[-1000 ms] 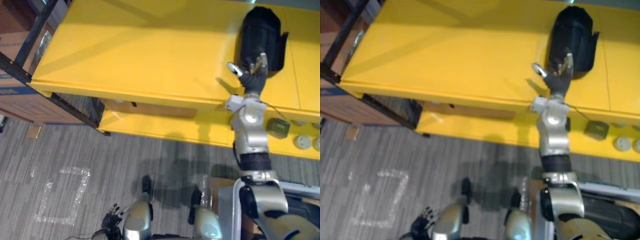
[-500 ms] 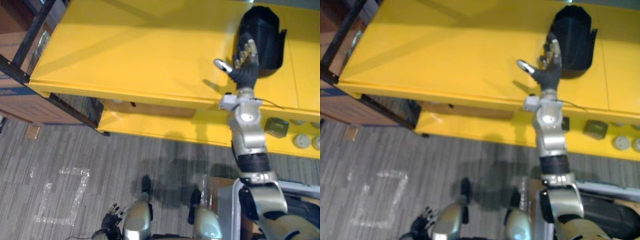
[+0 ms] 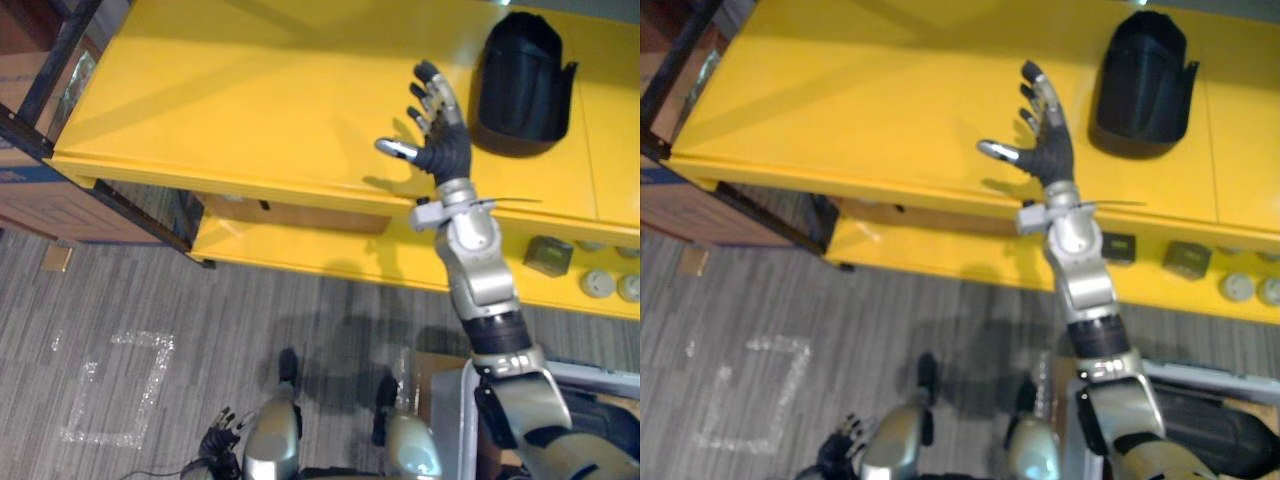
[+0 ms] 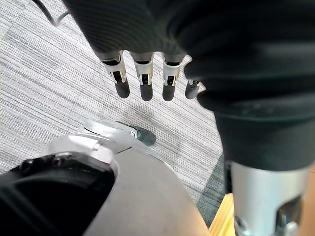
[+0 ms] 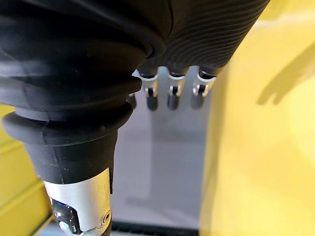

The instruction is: Walk over and take plastic housings, then place them on the shelf

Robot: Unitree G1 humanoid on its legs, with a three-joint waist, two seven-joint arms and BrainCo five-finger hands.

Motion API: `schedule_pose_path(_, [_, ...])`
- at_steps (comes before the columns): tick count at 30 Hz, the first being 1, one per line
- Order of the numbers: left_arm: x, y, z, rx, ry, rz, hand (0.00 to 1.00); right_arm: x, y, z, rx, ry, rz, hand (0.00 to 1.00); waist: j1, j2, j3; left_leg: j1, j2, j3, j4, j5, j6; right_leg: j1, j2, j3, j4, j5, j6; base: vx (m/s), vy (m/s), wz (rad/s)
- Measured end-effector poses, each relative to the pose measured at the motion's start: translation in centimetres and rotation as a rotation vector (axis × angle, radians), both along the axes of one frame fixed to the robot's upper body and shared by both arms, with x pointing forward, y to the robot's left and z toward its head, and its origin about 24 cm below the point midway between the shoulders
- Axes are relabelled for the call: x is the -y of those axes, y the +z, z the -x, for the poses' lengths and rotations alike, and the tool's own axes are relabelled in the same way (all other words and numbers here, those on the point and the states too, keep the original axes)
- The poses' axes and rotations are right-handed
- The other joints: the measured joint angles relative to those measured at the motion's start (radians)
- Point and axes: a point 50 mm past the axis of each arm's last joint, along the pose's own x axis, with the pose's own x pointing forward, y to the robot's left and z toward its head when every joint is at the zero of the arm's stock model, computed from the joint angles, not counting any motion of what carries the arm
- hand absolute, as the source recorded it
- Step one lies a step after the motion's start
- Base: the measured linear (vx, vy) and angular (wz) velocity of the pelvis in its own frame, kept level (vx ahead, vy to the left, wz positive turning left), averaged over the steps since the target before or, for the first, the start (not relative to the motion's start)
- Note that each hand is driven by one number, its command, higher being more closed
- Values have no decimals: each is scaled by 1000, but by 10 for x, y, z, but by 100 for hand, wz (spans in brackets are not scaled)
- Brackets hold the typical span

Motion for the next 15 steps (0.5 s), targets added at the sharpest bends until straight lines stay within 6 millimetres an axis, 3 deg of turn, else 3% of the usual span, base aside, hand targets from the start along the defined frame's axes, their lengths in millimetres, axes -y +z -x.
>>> schedule_pose_path(5, [0, 1, -1, 4, -2, 0, 0, 25, -9, -22, -123, -89, -117, 0, 10, 0, 0, -2, 1, -30, 6, 2, -3, 25, 1, -29, -12, 0, 0, 6, 2, 16])
schedule_pose_path(10, [1, 0, -2, 0, -6, 7, 0, 42, 4, -32, -133, -117, -190, 0, 25, 6, 3, -17, -2, -48, 19, 1, -2, 28, -1, -46, -9, -1, -1, -4, 3, 11])
schedule_pose_path(15, [5, -1, -3, -9, -13, 26, 0, 53, 4, -37, -167, -147, -206, 0, 25, 24, 13, -20, -8, -55, 36, -1, 1, 29, -8, -50, 6, -6, -4, -9, 6, 3])
